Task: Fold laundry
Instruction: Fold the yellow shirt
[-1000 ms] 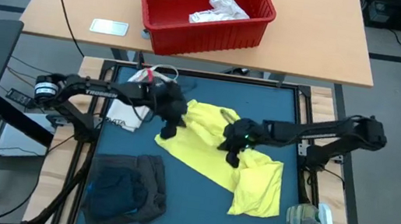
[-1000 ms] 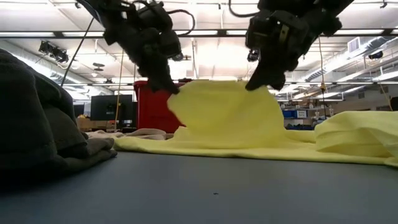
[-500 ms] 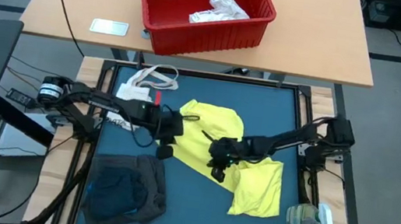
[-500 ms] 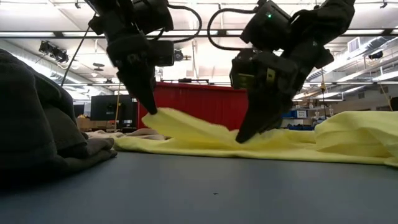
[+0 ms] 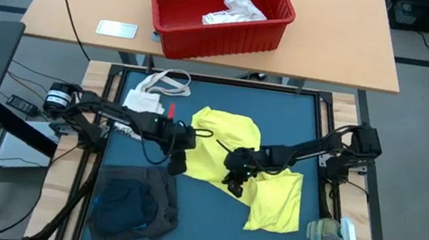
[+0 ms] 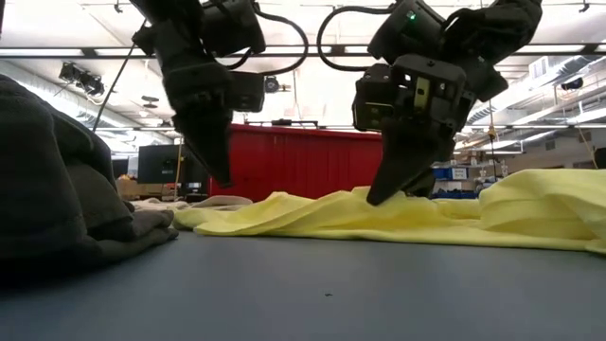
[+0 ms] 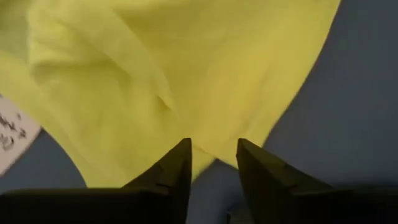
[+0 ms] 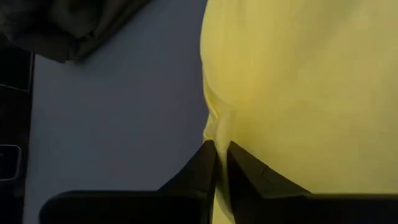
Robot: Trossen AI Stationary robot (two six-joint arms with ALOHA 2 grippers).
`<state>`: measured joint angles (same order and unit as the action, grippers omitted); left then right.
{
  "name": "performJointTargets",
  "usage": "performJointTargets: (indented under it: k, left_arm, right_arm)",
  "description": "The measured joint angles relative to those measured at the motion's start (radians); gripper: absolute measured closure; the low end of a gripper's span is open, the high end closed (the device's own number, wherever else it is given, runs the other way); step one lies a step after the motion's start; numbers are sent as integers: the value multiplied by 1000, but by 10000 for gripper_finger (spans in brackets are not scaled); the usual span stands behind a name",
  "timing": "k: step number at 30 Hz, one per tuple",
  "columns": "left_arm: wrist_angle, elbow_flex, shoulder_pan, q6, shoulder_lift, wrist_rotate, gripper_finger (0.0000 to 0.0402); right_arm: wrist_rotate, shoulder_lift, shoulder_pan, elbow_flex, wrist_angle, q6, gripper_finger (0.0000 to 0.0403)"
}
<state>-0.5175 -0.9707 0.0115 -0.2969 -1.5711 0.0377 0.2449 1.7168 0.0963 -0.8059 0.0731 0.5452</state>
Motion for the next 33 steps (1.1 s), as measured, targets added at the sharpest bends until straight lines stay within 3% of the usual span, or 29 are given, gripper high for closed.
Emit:
performJointTargets:
  k: [3, 9, 17, 22, 27, 33]
  left_arm:
    - [57, 0, 27, -3, 5, 0, 251]
    - [207, 0, 85, -1, 9, 39, 248]
    - [334, -1, 147, 76, -124, 120, 248]
    - [324, 0, 182, 100, -194, 72, 249]
    - [296, -1, 247, 127, -185, 35, 249]
    - [278, -1, 336, 189, -137, 34, 249]
  right_arm:
    - [-2, -7, -2, 0, 2, 42, 361]
    - [-140, -17, -22, 0, 3, 153, 360]
    - [-72, -17, -66, 0, -14, 123, 355]
    - [-38, -17, -66, 0, 18, 153, 307]
    - [-97, -17, -66, 0, -68, 293, 250]
    - [-155, -22, -66, 22, -209, 282, 245]
